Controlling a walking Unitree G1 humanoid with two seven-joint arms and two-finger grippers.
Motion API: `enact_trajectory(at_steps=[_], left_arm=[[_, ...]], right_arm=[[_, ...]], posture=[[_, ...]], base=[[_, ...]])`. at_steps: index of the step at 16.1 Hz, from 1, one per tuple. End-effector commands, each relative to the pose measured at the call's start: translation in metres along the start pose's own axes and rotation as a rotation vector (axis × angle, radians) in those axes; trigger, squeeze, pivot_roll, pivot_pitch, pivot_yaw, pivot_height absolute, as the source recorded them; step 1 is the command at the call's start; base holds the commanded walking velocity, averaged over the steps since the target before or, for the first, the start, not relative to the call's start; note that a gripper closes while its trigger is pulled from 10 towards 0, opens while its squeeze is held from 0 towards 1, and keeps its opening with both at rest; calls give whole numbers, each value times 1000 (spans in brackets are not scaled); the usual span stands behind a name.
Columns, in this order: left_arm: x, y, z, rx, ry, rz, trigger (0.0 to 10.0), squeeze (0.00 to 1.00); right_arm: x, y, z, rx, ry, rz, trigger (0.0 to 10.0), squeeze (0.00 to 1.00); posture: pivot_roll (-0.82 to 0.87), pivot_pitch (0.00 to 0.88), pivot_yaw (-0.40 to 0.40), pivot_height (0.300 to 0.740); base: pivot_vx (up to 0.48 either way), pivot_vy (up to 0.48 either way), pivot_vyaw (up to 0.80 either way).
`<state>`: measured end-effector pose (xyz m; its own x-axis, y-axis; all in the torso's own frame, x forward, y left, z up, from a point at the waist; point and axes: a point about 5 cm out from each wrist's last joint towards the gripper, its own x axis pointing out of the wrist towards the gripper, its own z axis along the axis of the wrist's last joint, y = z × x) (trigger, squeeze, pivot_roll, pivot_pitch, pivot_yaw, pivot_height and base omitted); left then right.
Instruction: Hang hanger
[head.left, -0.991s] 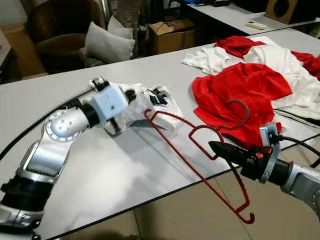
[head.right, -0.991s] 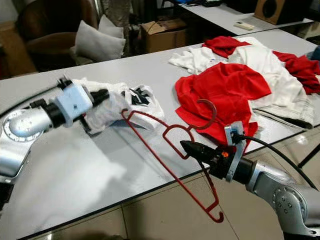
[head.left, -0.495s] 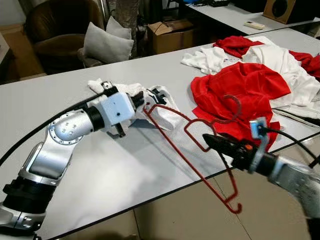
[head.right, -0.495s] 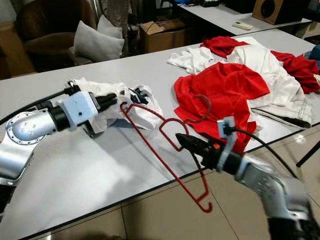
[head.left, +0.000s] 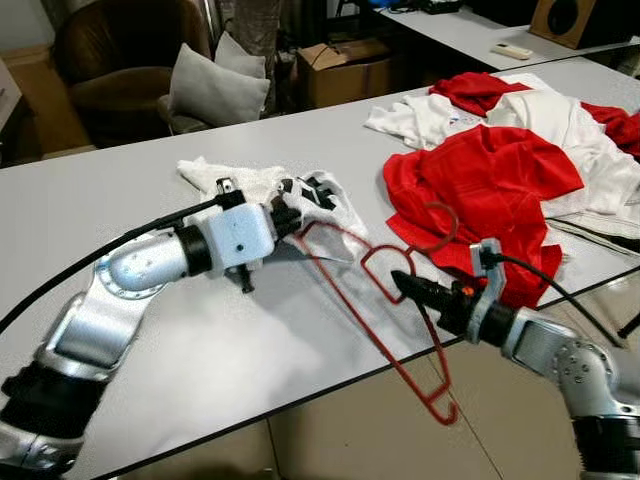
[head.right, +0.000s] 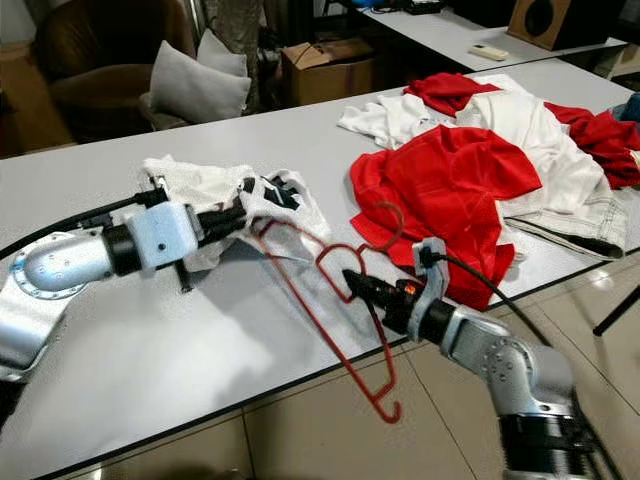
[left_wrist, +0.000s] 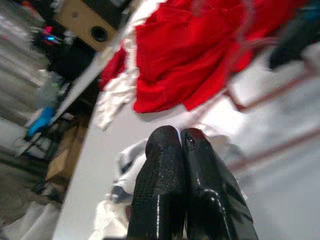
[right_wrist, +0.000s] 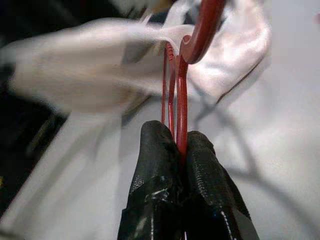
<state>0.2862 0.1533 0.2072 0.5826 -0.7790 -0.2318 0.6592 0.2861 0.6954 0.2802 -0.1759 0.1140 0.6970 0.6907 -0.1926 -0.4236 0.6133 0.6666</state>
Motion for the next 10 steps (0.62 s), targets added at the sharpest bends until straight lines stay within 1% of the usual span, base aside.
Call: enact_trajectory(at_steps=[1,2,4,5,6,7,8,10], left_arm=[[-3,-3,0,-5,1,-33,0,0],[-4,-8,-3,-14,19,-63,0,0],[-6,-26,-16,-37,78,-144,0,0],[-6,-28,-18,-37,90,-149,0,0],[-4,-31,-16,-56,71,-147,0,0],[-1,-34,-11,-105,33,-144,0,0],[1,-36,-6,-160,-2,-153,0,0],[1,-44,-1,-202,-33,-219,0,0]], right_arm=[[0,-2,8,29,-52,-19,10000,0],[3,-2,10,68,-85,-20,10000,0],[17,3,17,225,-203,11,10000,0],[23,6,19,277,-234,21,10000,0],[37,11,17,349,-261,36,10000,0],[47,16,14,384,-266,51,10000,0],[57,20,11,411,-266,55,10000,0],[75,28,7,443,-265,43,10000,0]], posture=[[-24,0,52,740],[-22,0,50,740],[-24,0,48,740],[-25,0,47,740],[-21,0,45,740],[-21,0,45,740],[-18,0,47,740],[-19,0,48,740]], base=[[0,0,0],[0,0,0],[0,0,0],[0,0,0],[0,0,0],[0,0,0],[0,0,0],[0,0,0]])
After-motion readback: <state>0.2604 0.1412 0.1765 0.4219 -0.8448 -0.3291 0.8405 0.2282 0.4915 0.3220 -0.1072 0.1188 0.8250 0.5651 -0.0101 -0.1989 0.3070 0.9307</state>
